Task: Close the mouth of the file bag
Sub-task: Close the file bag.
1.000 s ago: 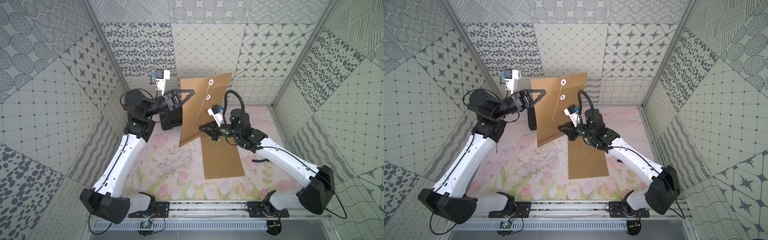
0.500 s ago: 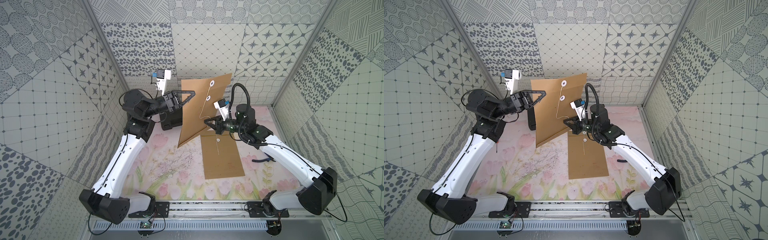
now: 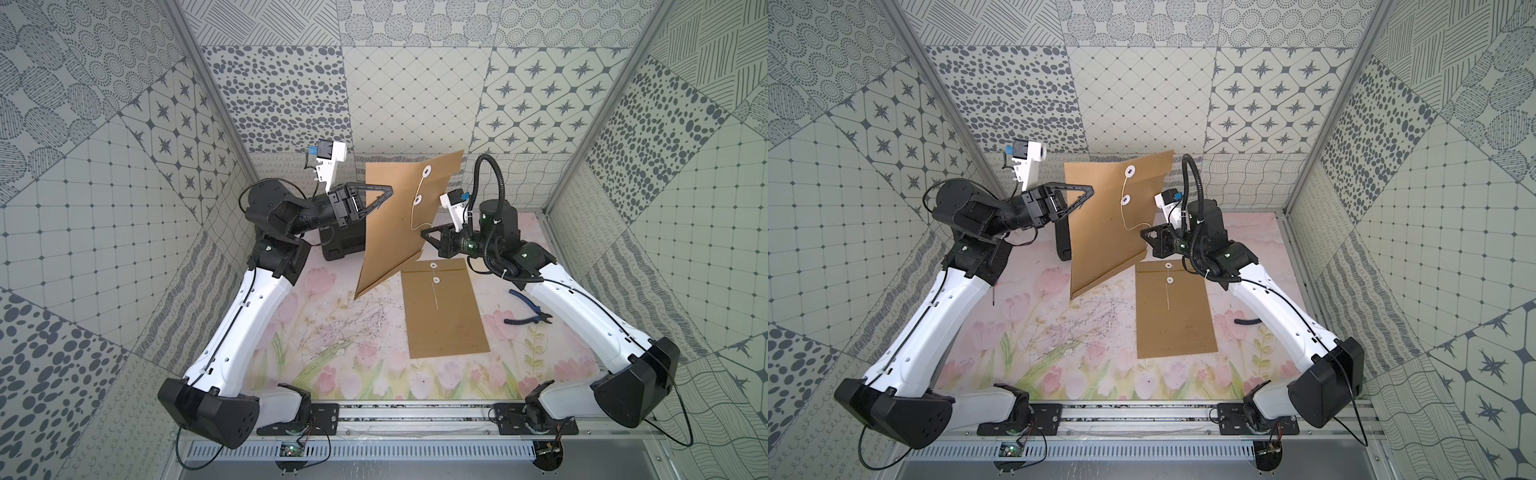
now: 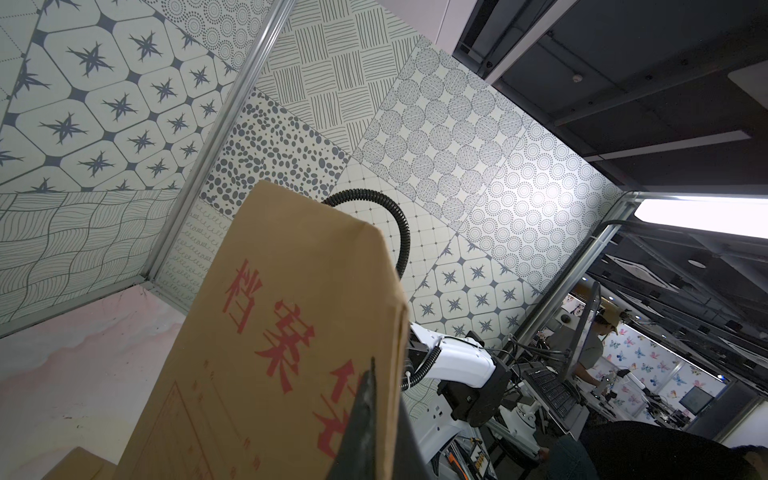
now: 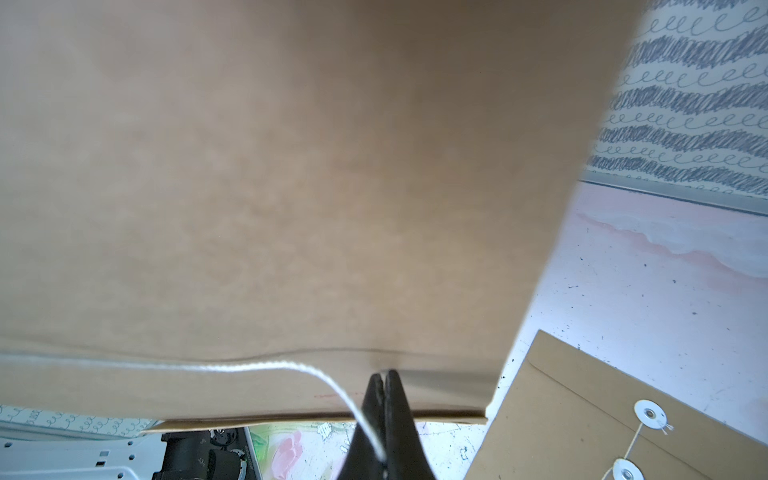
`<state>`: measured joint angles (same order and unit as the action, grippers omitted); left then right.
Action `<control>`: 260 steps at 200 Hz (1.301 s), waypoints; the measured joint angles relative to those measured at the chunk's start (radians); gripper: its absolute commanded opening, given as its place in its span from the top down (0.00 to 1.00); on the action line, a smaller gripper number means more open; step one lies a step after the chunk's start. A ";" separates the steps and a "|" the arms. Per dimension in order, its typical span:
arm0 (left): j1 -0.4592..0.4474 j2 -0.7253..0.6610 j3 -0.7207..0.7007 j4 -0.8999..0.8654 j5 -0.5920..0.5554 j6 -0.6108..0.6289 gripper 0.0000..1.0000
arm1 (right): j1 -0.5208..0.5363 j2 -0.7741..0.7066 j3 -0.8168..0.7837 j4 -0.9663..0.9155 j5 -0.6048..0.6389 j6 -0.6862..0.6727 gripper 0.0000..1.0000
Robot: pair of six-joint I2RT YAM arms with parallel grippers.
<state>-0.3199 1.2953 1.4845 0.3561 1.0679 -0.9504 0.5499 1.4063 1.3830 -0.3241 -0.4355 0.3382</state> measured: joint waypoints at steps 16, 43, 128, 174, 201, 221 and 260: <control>0.000 0.000 0.000 0.000 0.003 0.000 1.00 | -0.002 0.000 0.012 -0.021 0.015 0.008 1.00; 0.000 -0.002 -0.005 -0.001 0.004 0.001 1.00 | 0.001 0.000 0.046 -0.035 0.023 0.016 1.00; 0.000 0.004 -0.033 -0.003 -0.031 0.009 1.00 | 0.122 -0.023 0.116 -0.127 0.043 -0.011 1.00; -0.001 0.020 -0.045 -0.003 -0.047 0.010 1.00 | 0.252 -0.055 0.193 -0.151 0.028 -0.074 1.00; -0.001 0.025 -0.047 -0.003 -0.047 0.010 1.00 | 0.293 -0.063 0.222 -0.161 0.026 -0.106 1.00; -0.002 0.025 -0.047 0.005 -0.046 0.001 1.00 | 0.295 -0.062 0.233 -0.179 0.033 -0.114 1.00; -0.021 0.024 -0.047 0.031 -0.034 -0.015 1.00 | 0.257 -0.044 0.254 -0.221 0.039 -0.108 1.00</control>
<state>-0.3405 1.3193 1.4380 0.3870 1.0336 -0.9653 0.8070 1.3621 1.6367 -0.5449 -0.3969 0.2298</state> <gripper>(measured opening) 0.048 0.046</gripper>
